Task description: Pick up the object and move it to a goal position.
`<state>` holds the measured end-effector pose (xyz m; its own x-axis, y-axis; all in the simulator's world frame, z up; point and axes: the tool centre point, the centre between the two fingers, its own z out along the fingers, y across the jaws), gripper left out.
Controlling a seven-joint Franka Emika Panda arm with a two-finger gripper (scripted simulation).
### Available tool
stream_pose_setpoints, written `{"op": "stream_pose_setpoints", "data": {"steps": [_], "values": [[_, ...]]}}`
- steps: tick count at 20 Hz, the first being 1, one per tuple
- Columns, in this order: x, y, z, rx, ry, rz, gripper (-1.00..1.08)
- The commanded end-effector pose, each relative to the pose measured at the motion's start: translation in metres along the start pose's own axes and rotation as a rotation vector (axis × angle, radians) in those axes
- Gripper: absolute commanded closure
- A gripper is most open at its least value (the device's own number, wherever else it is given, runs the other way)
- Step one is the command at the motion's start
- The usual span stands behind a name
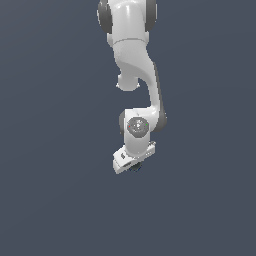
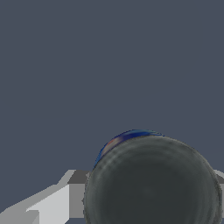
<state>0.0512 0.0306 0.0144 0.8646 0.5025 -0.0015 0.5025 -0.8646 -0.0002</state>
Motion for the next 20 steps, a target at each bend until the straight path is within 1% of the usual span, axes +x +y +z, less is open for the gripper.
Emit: {"op": "stream_pose_setpoints", "data": {"steps": [1,6,11,15,20], "values": [[0.000,-0.002,-0.003,-0.001,0.001,0.000,1.08],[0.001,-0.013,-0.018,-0.001,0.001,0.000,1.08],[0.002,-0.033,-0.046,-0.001,0.001,-0.001,1.08],[0.003,-0.056,-0.079,-0.002,0.001,-0.001,1.08],[0.005,-0.093,-0.131,-0.002,0.000,-0.001,1.08]]}}
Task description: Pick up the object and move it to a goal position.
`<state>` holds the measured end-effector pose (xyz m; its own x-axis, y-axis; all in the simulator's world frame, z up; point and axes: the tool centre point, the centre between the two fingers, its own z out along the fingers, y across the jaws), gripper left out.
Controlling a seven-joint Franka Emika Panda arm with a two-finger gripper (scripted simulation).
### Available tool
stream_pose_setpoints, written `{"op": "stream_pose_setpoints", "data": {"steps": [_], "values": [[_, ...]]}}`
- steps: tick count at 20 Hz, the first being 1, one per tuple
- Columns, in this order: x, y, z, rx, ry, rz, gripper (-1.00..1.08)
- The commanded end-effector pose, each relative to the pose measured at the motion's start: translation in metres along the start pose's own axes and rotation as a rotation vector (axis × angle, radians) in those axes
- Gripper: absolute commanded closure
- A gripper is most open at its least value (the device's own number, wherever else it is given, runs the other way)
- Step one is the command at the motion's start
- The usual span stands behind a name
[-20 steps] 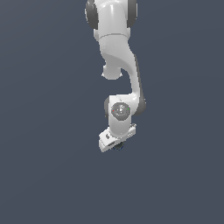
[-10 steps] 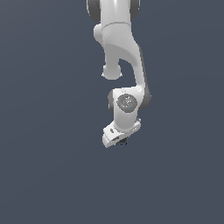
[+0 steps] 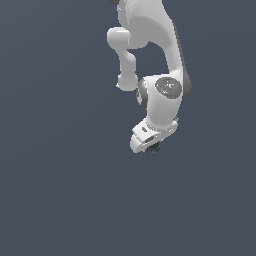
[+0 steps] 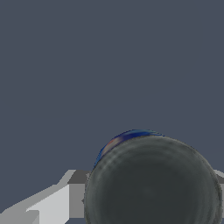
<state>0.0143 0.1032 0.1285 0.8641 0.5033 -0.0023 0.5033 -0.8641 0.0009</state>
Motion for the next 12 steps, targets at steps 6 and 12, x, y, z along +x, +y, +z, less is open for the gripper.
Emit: {"op": "stream_pose_setpoints", "data": {"steps": [6,12], "values": [[0.004,-0.054,-0.078,-0.001,0.001,-0.001,1.08],[0.008,-0.093,-0.135,-0.001,0.001,-0.001,1.08]]}}
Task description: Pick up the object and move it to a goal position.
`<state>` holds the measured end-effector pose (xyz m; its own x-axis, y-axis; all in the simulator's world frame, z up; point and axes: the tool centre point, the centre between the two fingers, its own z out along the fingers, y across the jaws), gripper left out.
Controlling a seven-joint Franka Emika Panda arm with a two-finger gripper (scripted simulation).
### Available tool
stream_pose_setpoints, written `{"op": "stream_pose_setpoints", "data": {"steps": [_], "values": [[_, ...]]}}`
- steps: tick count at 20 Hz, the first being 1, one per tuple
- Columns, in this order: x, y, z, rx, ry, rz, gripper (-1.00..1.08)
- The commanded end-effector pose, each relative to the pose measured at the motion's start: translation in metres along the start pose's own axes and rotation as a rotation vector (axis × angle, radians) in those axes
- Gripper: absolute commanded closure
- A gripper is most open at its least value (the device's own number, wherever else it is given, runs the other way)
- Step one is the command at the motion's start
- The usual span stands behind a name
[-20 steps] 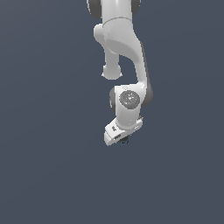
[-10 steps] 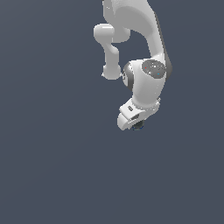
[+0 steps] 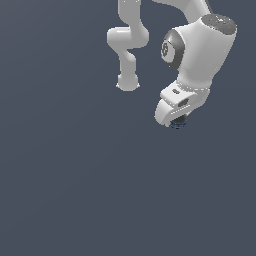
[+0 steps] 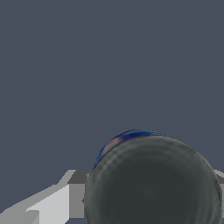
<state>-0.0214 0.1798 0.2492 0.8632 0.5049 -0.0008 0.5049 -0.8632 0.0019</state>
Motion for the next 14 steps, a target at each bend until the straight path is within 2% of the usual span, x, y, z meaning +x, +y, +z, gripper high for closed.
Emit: {"op": "stream_pose_setpoints", "data": {"steps": [1,7,14], "values": [[0.001,-0.015,-0.022,0.000,0.000,0.001,1.08],[0.005,-0.038,-0.057,0.001,0.000,0.001,1.08],[0.008,-0.046,-0.069,0.002,0.001,0.001,1.08]]}}
